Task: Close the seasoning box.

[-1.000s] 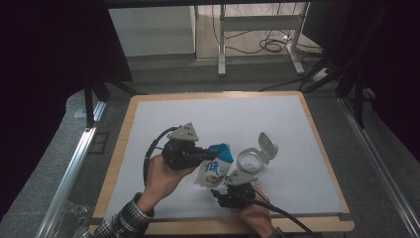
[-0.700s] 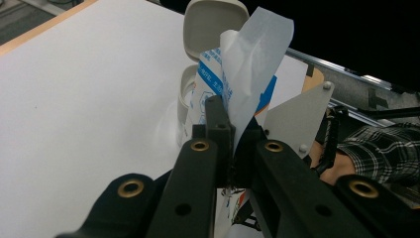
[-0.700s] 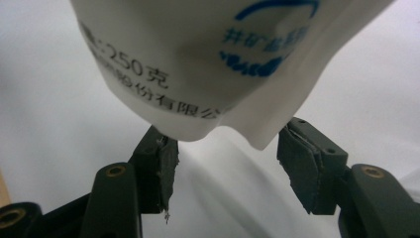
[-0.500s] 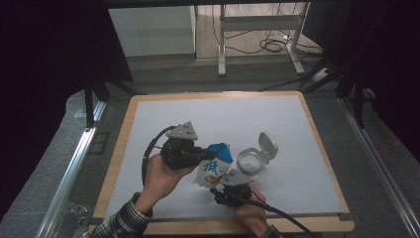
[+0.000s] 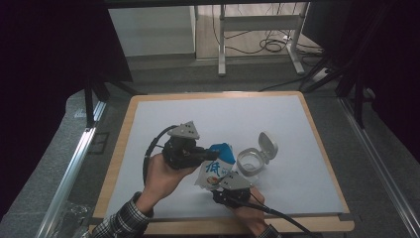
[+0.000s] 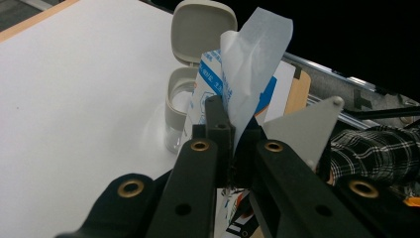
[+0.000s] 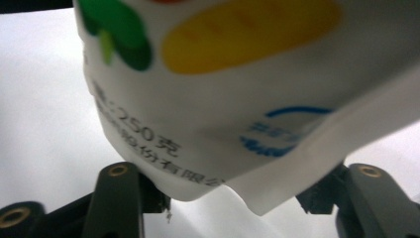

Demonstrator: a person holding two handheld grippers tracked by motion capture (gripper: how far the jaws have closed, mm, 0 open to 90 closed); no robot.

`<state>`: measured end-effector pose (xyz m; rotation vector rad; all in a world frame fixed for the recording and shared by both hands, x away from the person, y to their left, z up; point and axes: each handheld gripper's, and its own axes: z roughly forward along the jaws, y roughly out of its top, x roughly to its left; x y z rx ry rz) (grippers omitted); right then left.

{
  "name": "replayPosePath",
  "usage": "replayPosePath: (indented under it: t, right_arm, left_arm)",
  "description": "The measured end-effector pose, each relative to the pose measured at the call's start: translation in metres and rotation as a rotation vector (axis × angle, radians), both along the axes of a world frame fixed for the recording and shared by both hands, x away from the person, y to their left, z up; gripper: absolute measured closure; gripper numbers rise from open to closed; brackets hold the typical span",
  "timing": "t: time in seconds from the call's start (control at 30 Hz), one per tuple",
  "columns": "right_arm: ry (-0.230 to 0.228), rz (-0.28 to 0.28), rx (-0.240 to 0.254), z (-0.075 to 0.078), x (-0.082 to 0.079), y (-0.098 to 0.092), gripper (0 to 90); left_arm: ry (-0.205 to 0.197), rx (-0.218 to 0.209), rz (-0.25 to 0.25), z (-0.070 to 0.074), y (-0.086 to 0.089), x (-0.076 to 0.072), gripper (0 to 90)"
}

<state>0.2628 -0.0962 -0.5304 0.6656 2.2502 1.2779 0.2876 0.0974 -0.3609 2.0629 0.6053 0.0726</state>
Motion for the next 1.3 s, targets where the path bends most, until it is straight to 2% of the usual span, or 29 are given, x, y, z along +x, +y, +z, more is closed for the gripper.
replayPosePath:
  t: [0.17, 0.23, 0.33, 0.5, 0.7, 0.83, 1.27, 1.3]
  right_arm:
    - [-0.032, 0.032, -0.024, 0.0, -0.004, 0.0, 54.1]
    - [-0.032, 0.036, -0.026, 0.0, -0.006, 0.0, 54.3]
    - [-0.003, 0.049, -0.022, 0.0, -0.007, -0.001, 55.5]
    - [-0.017, 0.062, -0.022, -0.002, -0.009, -0.002, 55.9]
    - [0.008, 0.071, 0.01, -0.002, -0.009, -0.003, 56.6]
    - [0.005, 0.085, 0.028, -0.002, -0.01, -0.004, 56.9]
    - [0.011, 0.083, 0.063, 0.0, -0.011, -0.009, 57.2]
    - [0.019, 0.097, 0.065, 0.001, -0.011, -0.01, 57.3]
  left_arm:
    - [0.002, -0.005, -0.006, -0.001, -0.002, 0.002, 89.6]
    - [0.001, -0.008, -0.011, -0.002, -0.003, 0.003, 89.5]
    - [-0.005, -0.011, -0.017, -0.005, -0.005, 0.004, 89.1]
    - [-0.006, -0.038, -0.039, -0.011, -0.005, 0.008, 88.7]
    - [-0.008, -0.064, -0.045, -0.014, -0.004, 0.01, 88.1]
    - [-0.005, -0.074, -0.047, -0.016, -0.003, 0.011, 87.3]
    - [0.013, -0.085, -0.051, -0.023, -0.003, 0.013, 85.0]
    - [0.013, -0.085, -0.051, -0.023, -0.003, 0.013, 84.8]
